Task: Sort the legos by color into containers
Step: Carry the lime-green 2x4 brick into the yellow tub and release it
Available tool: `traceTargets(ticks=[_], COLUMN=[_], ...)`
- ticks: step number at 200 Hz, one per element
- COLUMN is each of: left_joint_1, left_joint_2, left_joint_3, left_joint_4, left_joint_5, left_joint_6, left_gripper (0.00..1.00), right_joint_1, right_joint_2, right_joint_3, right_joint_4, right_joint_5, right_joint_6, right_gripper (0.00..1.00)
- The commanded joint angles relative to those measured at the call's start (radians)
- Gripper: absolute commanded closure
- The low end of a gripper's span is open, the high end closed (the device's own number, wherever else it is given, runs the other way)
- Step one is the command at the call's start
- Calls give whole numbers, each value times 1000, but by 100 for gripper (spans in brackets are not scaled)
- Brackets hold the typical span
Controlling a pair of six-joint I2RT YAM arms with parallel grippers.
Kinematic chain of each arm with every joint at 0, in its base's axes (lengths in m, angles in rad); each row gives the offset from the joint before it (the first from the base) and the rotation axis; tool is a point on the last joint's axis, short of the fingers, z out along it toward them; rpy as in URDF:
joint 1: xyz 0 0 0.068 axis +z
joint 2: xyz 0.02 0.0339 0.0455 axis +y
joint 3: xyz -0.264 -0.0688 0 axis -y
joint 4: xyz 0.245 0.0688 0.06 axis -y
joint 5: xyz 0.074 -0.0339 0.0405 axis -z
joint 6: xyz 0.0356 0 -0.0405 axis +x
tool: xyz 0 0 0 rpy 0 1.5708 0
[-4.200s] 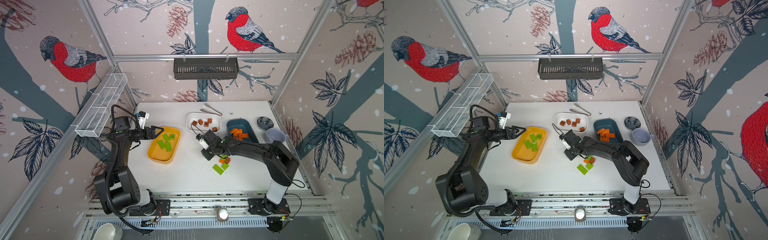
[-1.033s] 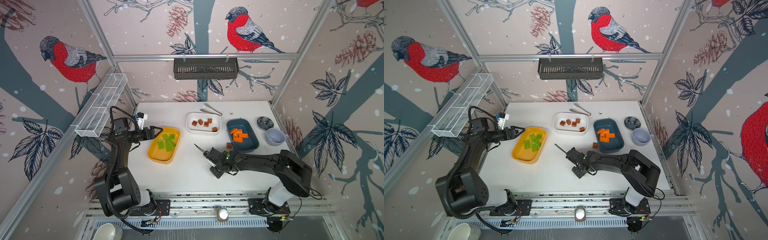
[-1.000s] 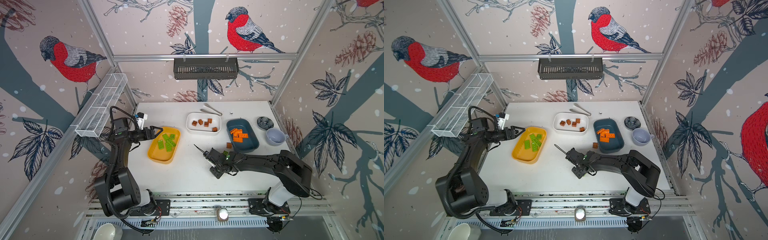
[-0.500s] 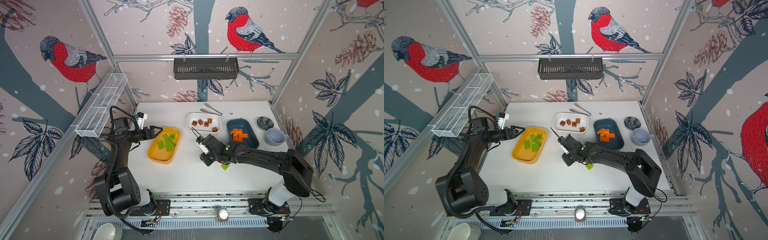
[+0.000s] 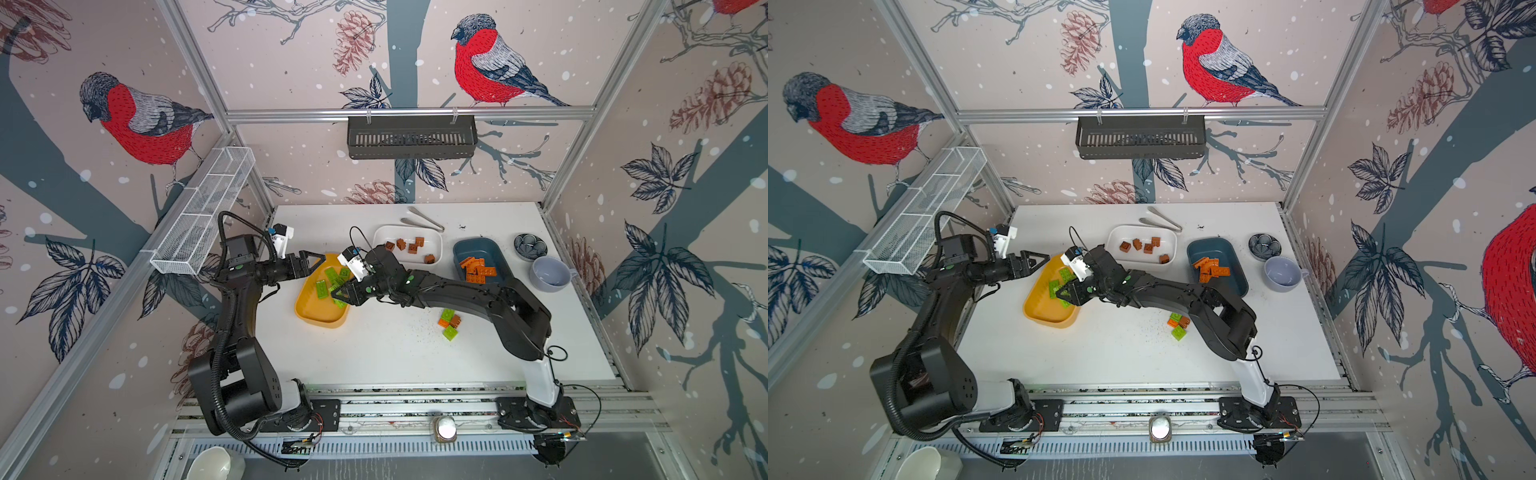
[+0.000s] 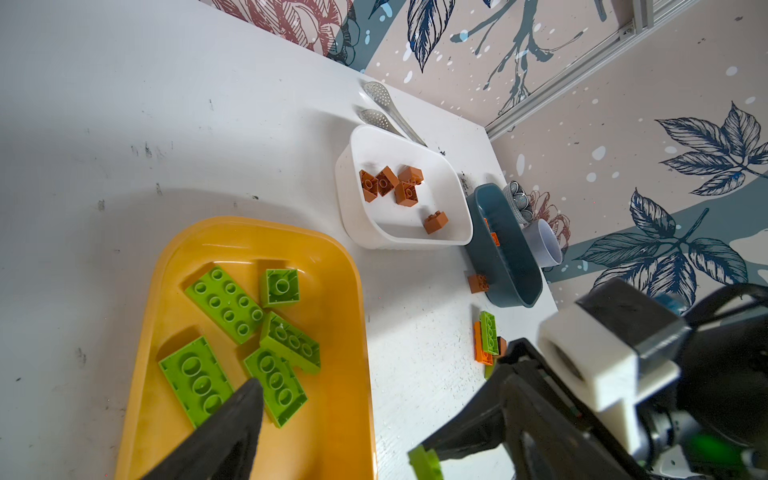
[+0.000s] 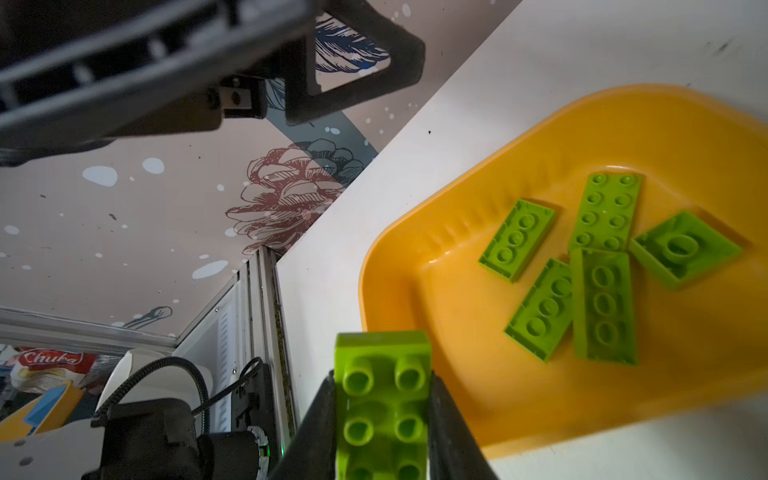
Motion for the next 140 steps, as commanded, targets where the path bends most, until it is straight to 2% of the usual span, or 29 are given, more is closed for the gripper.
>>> traceTargets(ticks=[1,22,55,79,108,140], left_joint_1=[3,2,2,2,2,2], left_joint_2=[3,5,5,8,11,14], left_joint_3=[5,1,-3,0,-1,-1], left_joint_4=[19,21,20,14,13,10], left_joint_5=[12,12,11,12,12,14], left_joint_6=[3,4,5,8,12,14], left_gripper=[11,11,11,11,11,11], right_joint_1=[4,4,8,14,8,-18], right_joint_2=[64,121,197,232,225,146], right_joint_3=[38,58,123,165,160,94], right_joint_4=[153,205,202,152,157,171], right_joint_5=[-34,-27,-3,10,3,-8], right_joint_6=[106,149,142,110,118,117], right_gripper=[75,75,70,60,40,37])
